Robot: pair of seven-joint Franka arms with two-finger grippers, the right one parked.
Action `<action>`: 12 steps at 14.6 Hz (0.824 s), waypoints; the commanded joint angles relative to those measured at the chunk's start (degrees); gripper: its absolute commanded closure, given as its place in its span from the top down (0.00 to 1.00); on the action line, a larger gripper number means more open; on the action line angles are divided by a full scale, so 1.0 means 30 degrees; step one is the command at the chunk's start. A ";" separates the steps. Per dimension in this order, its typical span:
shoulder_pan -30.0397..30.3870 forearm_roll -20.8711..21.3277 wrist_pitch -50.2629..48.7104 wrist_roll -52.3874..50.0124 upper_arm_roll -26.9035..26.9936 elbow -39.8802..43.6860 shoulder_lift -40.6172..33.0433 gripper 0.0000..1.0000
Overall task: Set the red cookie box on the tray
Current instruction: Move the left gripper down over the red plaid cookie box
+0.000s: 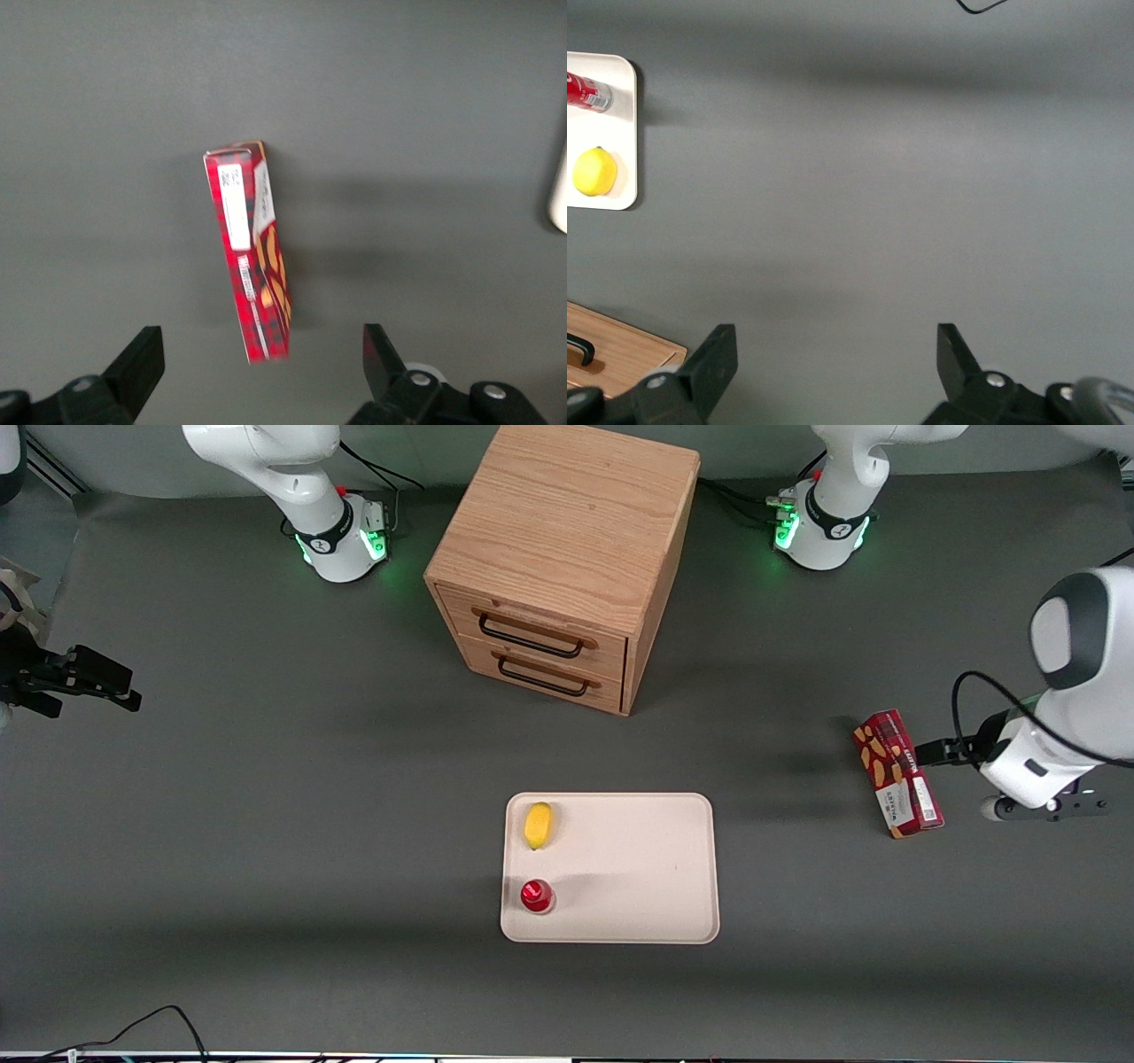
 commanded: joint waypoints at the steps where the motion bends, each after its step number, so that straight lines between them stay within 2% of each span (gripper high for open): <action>1: 0.0098 0.0114 0.3823 0.0205 0.0440 -0.3420 -0.0736 1.00; 5: 0.0098 -0.0061 1.0120 0.0175 0.0530 -0.6938 0.0139 1.00; 6: 0.0069 -0.0555 1.1296 0.0175 0.0530 -0.7439 0.0607 1.00; 10: 0.0126 -0.0999 1.3851 0.0788 0.0530 -0.7824 0.2073 0.98; 11: 0.0127 -0.1028 1.4291 0.0907 0.0530 -0.7882 0.2366 0.84; 12: 0.0156 -0.1029 1.4615 0.0908 0.0530 -0.7912 0.2485 0.58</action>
